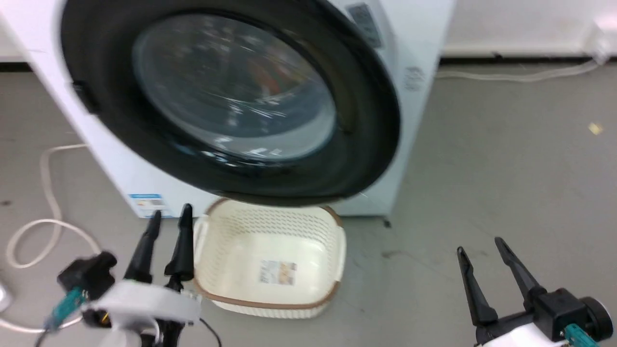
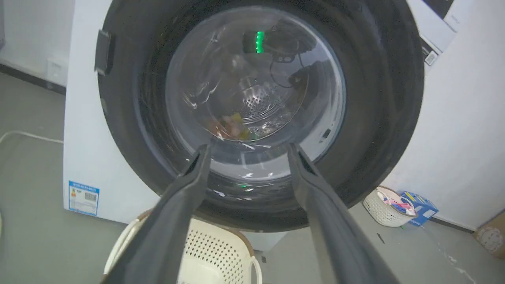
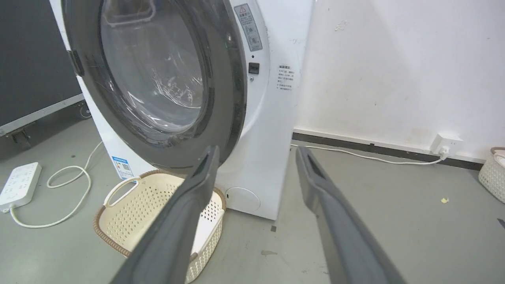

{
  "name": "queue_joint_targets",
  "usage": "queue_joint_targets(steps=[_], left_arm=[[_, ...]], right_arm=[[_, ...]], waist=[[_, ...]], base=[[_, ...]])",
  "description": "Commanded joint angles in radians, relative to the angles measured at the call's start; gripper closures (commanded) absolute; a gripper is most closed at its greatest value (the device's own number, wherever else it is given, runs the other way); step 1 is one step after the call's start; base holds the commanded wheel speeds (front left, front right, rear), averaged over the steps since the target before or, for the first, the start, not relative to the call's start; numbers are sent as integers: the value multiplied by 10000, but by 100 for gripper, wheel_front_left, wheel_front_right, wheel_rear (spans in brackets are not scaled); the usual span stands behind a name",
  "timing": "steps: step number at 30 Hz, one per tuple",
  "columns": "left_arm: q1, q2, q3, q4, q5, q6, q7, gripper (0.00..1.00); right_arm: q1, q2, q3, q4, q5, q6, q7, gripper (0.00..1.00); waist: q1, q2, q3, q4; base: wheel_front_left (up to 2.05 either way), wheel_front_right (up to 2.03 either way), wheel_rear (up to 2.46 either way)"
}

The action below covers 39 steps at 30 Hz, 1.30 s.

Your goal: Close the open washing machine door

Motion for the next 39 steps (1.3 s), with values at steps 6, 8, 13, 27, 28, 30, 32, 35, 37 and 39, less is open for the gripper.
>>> queue_joint_targets(steps=[6, 8, 13, 27, 28, 30, 32, 35, 37, 39], left_arm=[[1648, -982, 1294, -1844, 4424, 296, -43, 0], [1982, -1211, 1443, -2087, 5189, 263, -43, 0], [2492, -1598, 1892, -2554, 6260, 188, -44, 0], [2504, -1945, 1512, -2317, 7641, 270, -45, 0], [2414, -1963, 1487, -2314, 7652, 276, -45, 0], [2225, -2002, 1471, -2320, 7646, 308, -45, 0], [2041, -2049, 1470, -2330, 7599, 349, -45, 0], [1799, -2116, 1438, -2373, 7537, 402, -45, 0], [1618, -2152, 1343, -2368, 7548, 404, -45, 0], [1362, -2185, 1256, -2393, 7563, 443, -45, 0]], right_arm=[[401, -37, 147, -86, -71, 6, -44, 0], [446, -30, 243, -67, -73, 6, -44, 0], [537, 2, 380, -65, -63, 6, -44, 0], [-36, -469, 1331, 248, 846, 6, -10, 100], [-269, -618, 1513, 190, 1016, 6, 60, 100], [-819, -1093, 1917, 78, 1097, 6, 268, 100], [-1434, -1520, 2227, 65, 1326, 6, 517, 100], [-2503, -2123, 2614, 183, 1939, 6, 984, 100], [-3307, -2617, 2784, 415, 2281, 6, 1324, 100], [-4105, -2998, 2840, 744, 2705, 6, 1574, 100]], waist=[[2, 0, -879, 1213], [2, 0, -924, 1352], [2, 0, -929, 1600], [2, 0, -224, 2184], [2, 0, -79, 2243], [2, 0, 228, 2358], [2, 0, 508, 2466], [2, 0, 1018, 2595], [2, 0, 1417, 2694], [2, 0, 1782, 2802]], base=[[0, 0, 0], [0, 0, 0], [0, 0, 0], [0, 0, 0], [0, 0, 0], [0, 0, 0], [0, 0, 0], [0, 0, 0], [0, 0, 0], [0, 0, 0]])
